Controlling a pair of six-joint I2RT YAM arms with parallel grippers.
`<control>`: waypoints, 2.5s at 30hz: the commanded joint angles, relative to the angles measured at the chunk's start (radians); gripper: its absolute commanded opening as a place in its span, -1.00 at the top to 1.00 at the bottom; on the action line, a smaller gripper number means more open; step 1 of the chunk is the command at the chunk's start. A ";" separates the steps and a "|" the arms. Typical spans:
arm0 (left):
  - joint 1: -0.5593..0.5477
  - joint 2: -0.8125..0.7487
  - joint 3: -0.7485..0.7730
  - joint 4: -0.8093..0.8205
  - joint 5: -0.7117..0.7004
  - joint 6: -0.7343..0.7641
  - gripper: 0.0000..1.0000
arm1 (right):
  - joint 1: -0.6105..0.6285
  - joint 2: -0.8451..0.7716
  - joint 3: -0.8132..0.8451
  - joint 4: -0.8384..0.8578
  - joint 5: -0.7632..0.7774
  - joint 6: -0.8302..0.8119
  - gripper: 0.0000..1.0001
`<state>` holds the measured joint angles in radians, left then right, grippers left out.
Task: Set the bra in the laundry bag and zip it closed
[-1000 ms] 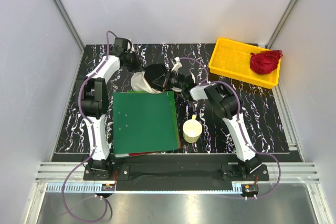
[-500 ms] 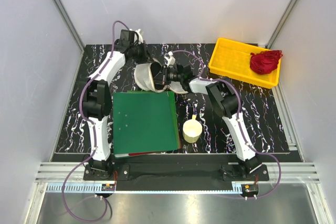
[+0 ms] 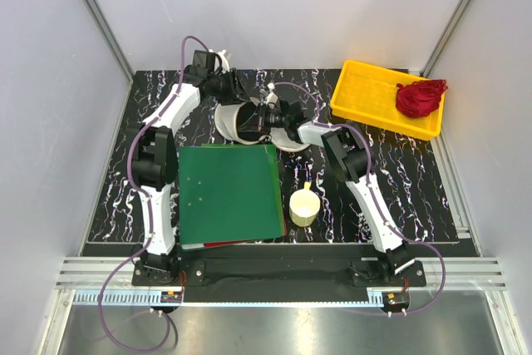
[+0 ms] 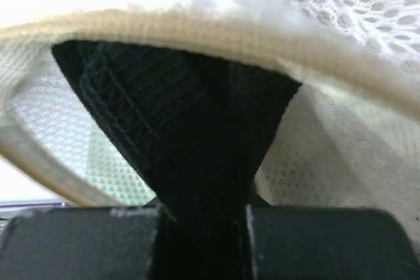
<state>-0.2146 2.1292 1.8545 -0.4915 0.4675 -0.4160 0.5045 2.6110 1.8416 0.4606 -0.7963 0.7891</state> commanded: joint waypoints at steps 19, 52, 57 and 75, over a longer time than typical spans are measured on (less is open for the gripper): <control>0.173 0.225 0.176 -0.123 -0.181 -0.138 0.11 | -0.023 0.132 0.353 -0.306 -0.063 -0.005 0.93; -0.038 -0.298 -0.072 -0.004 -0.294 -0.010 0.08 | -0.046 -0.308 0.277 -1.151 0.679 -0.295 -1.00; -0.086 -0.261 -0.023 0.001 -0.230 -0.001 0.12 | -0.073 -0.448 0.164 -1.160 0.770 -0.292 -0.99; -0.333 0.044 0.133 0.024 -0.358 0.078 0.64 | -0.211 -0.582 -0.303 -1.101 1.129 0.062 -0.58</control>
<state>-0.5438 2.1647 1.9194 -0.5156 0.1753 -0.3683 0.2928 2.0167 1.5528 -0.6941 0.2569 0.7795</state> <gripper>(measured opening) 0.187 0.811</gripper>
